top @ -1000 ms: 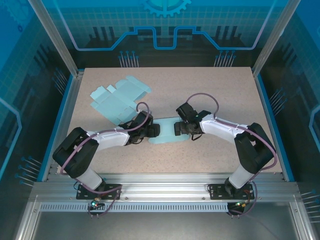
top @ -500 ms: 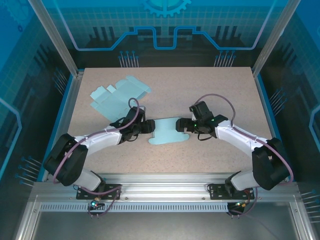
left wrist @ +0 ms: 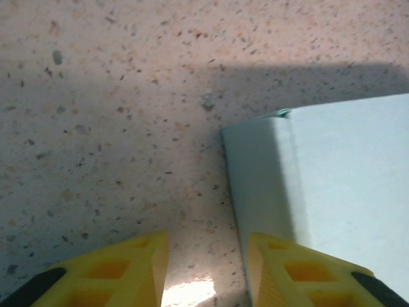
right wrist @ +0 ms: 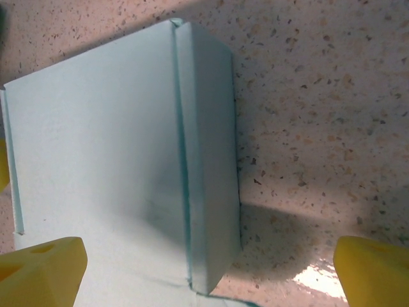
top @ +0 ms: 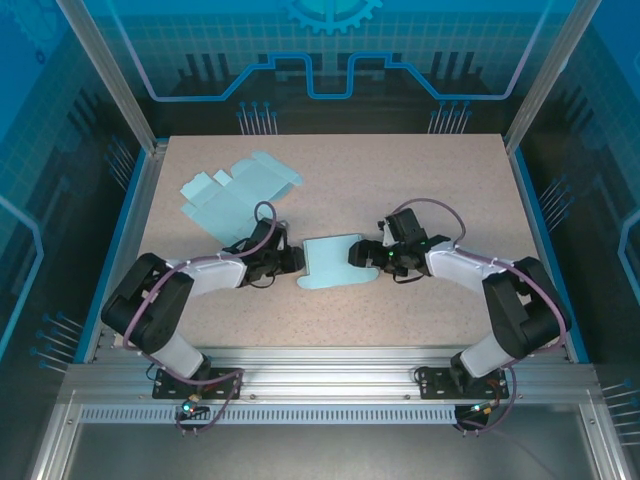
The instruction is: Fold the paper box
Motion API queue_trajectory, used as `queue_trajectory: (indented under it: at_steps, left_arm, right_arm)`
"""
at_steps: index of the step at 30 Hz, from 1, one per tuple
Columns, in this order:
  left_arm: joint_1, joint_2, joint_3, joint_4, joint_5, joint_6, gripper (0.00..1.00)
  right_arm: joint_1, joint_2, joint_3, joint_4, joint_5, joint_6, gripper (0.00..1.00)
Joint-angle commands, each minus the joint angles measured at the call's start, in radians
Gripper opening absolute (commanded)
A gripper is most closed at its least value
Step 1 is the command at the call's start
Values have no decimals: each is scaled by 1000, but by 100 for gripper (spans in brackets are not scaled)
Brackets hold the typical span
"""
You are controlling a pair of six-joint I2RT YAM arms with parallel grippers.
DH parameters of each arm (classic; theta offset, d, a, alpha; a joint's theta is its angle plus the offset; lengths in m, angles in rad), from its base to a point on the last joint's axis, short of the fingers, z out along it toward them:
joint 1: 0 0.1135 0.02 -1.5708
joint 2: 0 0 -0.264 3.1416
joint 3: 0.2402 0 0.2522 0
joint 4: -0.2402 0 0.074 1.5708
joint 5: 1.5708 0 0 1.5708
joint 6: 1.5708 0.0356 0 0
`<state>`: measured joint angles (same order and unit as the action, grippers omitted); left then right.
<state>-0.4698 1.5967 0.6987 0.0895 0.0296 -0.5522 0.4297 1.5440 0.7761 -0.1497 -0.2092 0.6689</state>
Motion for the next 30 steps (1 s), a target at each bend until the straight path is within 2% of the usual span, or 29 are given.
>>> queue_trajectory:
  at_steps: [1,6,15,17,30]
  left_arm:
    - [24,15,-25,55,62,-25,34]
    - [43,24,-54,91,90,-44,31]
    - [48,-111,-66,90,100,-72,51]
    - [48,-124,-53,90,112,-71,53]
    - [47,40,12,137,233,-71,55]
  right_arm:
    - [-26,33,-35,110,-98,41,100]
    - [-29,76,-44,176,-151,61,100]
    - [-35,117,-37,199,-156,57,100]
    - [-36,128,-30,206,-160,57,100]
    - [-36,219,3,249,-197,76,100]
